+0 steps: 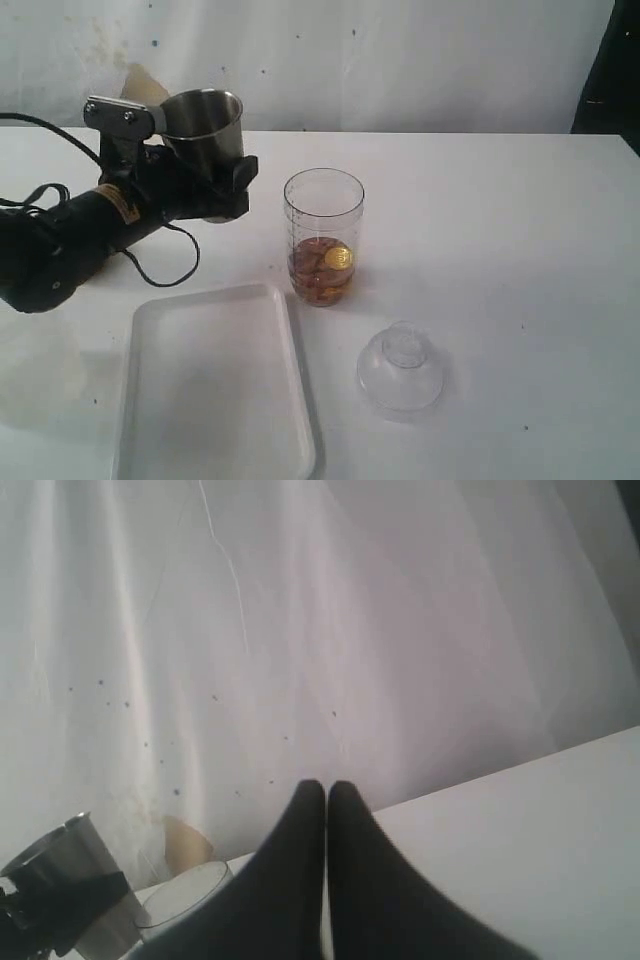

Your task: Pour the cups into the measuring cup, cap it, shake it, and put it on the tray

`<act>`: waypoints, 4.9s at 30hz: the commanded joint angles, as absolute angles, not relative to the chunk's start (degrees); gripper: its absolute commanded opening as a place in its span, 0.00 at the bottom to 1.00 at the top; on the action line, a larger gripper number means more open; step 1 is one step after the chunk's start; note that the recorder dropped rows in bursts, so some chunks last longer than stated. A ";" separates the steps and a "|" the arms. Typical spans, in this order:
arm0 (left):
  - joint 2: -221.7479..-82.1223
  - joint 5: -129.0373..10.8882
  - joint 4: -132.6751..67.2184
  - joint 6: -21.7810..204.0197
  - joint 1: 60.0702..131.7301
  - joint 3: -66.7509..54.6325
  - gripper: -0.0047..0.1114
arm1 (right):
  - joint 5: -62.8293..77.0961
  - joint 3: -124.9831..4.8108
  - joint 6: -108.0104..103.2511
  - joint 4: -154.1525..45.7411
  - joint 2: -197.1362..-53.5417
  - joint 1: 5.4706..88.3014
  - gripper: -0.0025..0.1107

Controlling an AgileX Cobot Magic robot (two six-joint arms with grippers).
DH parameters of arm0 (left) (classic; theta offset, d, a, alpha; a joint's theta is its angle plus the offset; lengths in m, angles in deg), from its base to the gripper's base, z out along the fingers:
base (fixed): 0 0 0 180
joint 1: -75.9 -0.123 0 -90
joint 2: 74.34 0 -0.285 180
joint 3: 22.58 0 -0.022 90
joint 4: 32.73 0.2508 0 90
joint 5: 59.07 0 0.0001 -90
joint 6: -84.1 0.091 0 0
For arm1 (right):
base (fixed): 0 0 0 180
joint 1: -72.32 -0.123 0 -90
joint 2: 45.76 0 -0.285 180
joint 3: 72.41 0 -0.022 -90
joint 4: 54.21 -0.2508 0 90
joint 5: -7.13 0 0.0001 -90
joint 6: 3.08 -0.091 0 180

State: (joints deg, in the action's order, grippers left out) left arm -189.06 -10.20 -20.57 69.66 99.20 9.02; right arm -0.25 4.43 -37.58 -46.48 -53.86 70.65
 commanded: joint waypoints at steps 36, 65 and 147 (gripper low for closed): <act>-203.28 -3.61 -63.51 93.30 109.20 -2.13 0.04 | -0.21 4.23 -37.77 -46.00 -53.54 70.53 0.02; -206.75 -9.78 -64.32 95.69 109.20 -5.50 0.49 | -0.21 4.23 -37.90 -46.00 -53.54 70.53 0.02; -107.28 -47.98 -69.20 94.01 73.88 35.68 0.04 | 2.85 4.23 -39.31 -46.12 -53.54 66.58 0.02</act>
